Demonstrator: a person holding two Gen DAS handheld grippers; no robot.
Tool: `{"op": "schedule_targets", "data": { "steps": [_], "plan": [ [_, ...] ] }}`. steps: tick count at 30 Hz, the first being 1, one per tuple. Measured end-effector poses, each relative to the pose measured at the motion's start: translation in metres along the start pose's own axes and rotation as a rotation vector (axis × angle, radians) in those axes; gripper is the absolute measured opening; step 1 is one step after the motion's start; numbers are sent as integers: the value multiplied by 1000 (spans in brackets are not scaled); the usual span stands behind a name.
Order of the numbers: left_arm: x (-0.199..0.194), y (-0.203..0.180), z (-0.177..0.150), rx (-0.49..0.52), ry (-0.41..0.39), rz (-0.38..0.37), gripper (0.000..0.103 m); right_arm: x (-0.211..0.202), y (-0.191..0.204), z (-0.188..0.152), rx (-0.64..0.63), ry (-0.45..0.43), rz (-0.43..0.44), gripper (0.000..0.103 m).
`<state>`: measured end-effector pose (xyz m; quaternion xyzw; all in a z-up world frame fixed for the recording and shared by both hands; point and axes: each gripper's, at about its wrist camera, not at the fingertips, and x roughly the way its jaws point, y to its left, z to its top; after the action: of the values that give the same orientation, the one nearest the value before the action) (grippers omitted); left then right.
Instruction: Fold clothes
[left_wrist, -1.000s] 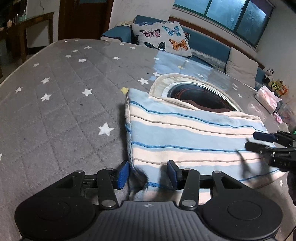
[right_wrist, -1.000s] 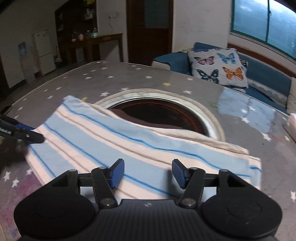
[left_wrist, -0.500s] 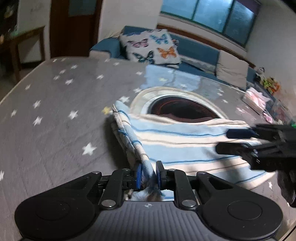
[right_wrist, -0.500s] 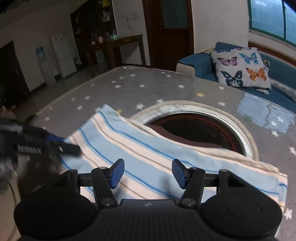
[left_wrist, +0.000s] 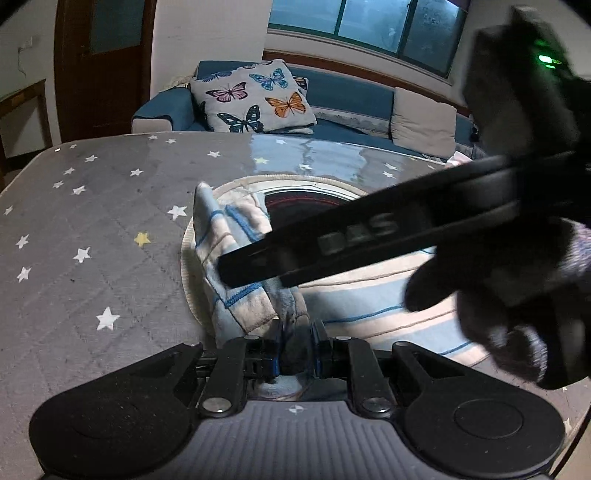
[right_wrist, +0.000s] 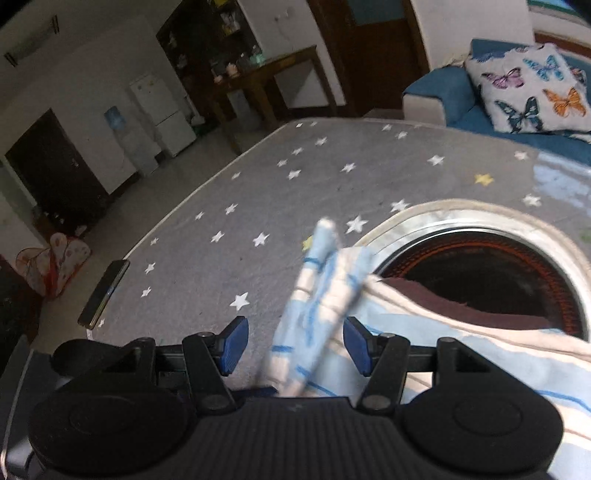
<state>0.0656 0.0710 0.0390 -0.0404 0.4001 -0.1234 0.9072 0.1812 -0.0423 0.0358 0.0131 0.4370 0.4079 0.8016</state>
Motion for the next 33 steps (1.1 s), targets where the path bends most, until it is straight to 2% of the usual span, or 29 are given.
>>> {"op": "schedule_targets", "data": {
  "steps": [3, 4, 6, 8, 9, 15, 17, 18, 23, 27, 33],
  "plan": [
    [2, 2, -1, 0, 4, -5, 18, 12, 1, -2, 18, 5, 12, 54],
    [2, 2, -2, 6, 4, -6, 18, 14, 1, -4, 25, 1, 14, 49],
    [2, 3, -4, 14, 4, 0, 21, 17, 0, -7, 39, -6, 6, 30],
    [0, 3, -6, 24, -4, -8, 40, 20, -4, -10, 60, -7, 8, 16],
    [-2, 3, -6, 30, -10, -13, 42, 20, -6, -12, 69, -9, 7, 13],
    [-17, -4, -10, 88, -56, -20, 77, 6, -18, -25, 103, -46, -9, 8],
    [-25, -4, -11, 96, -85, -20, 97, -4, -24, -29, 115, -69, -15, 7],
    [-29, -4, -11, 98, -103, -27, 101, -10, -27, -31, 122, -80, -19, 7],
    [-38, -9, -10, 112, -142, -43, 103, -42, -50, -46, 161, -129, -55, 7],
    [-30, -15, -7, 109, -127, -44, 103, -69, -69, -58, 191, -164, -85, 6],
    [-14, -27, 0, 105, -99, -51, 103, -113, -103, -76, 220, -188, -175, 6]
  ]
}}
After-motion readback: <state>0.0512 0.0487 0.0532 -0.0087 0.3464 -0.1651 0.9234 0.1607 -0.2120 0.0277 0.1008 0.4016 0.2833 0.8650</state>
